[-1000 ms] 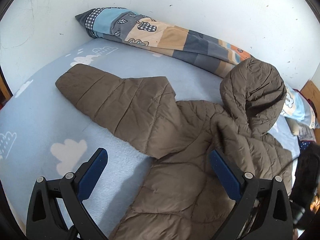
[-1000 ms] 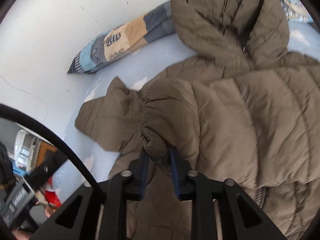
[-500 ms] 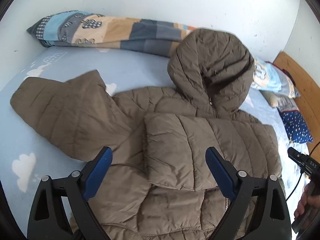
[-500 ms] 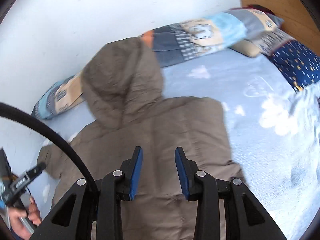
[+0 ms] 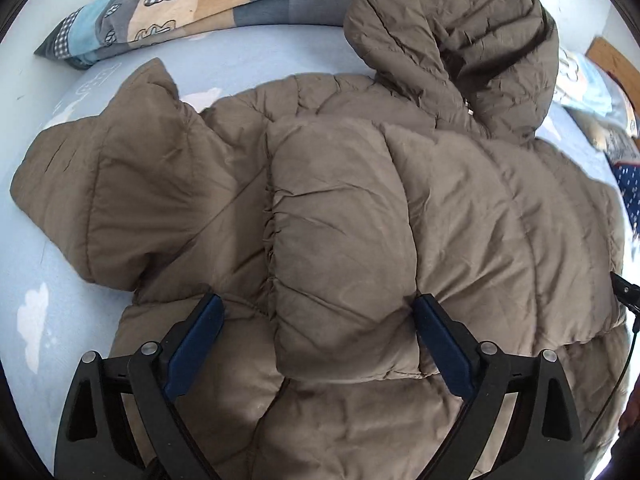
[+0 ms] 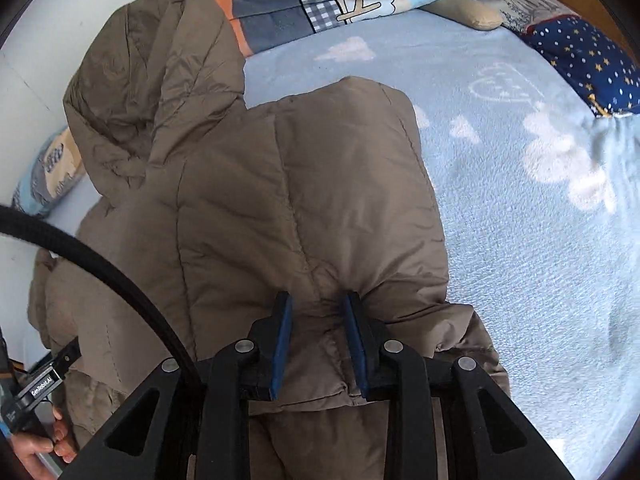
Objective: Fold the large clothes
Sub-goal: 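Open the right tool to release the folded sleeve onto the jacket, then grasp the other sleeve cuff with the left tool and lift it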
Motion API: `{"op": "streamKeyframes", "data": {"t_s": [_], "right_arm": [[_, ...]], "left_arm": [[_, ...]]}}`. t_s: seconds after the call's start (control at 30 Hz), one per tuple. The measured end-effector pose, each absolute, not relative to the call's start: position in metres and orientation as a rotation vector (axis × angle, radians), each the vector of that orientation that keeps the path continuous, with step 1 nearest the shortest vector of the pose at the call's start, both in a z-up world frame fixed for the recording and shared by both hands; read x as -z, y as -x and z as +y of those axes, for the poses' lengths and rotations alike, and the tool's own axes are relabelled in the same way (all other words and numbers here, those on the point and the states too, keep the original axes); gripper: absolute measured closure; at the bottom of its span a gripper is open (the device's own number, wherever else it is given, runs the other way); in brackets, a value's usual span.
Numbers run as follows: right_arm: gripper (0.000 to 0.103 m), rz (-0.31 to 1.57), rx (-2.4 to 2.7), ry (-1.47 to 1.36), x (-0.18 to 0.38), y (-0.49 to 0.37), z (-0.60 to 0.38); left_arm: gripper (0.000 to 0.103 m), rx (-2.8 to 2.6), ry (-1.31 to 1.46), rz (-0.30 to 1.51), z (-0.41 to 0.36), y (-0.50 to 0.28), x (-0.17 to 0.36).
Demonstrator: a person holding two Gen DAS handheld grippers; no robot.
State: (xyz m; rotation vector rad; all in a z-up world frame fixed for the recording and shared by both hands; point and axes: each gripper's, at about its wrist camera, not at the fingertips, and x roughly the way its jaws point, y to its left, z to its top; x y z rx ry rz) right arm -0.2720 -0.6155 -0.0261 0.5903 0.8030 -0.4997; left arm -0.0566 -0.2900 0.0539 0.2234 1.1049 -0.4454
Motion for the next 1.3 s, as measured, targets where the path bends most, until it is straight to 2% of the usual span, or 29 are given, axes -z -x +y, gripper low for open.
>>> {"op": "streamKeyframes", "data": {"t_s": [0.17,0.27,0.53,0.7,0.9,1.1,1.3], "right_arm": [[0.074,0.642,0.447,-0.447,-0.029,0.276,-0.578],[0.074,0.599,0.347,-0.405,-0.041,0.269,-0.552],[0.074,0.750,0.253,-0.348,-0.007,0.215,-0.502],[0.074,0.806,0.296,-0.319,0.000,0.206,-0.486],[0.074,0.636,0.169,-0.216,-0.037,0.213,-0.439],[0.074,0.656,0.094,-0.138,-0.032,0.191,-0.398],[0.073,0.761,0.128,-0.079,0.009,0.150,-0.375]], "left_arm": [[0.007,0.452,-0.148,0.971,-0.275,0.062,-0.097],[0.007,0.468,-0.170,0.938,-0.278,0.065,-0.100],[0.007,0.452,-0.275,1.075,-0.286,0.058,-0.050],[0.007,0.489,-0.187,1.027,-0.269,0.051,-0.080],[0.007,0.393,-0.081,0.925,-0.190,0.014,-0.119],[0.007,0.157,0.107,0.960,-0.057,-0.051,-0.103],[0.007,0.023,0.359,1.024,0.043,-0.097,-0.081]]}}
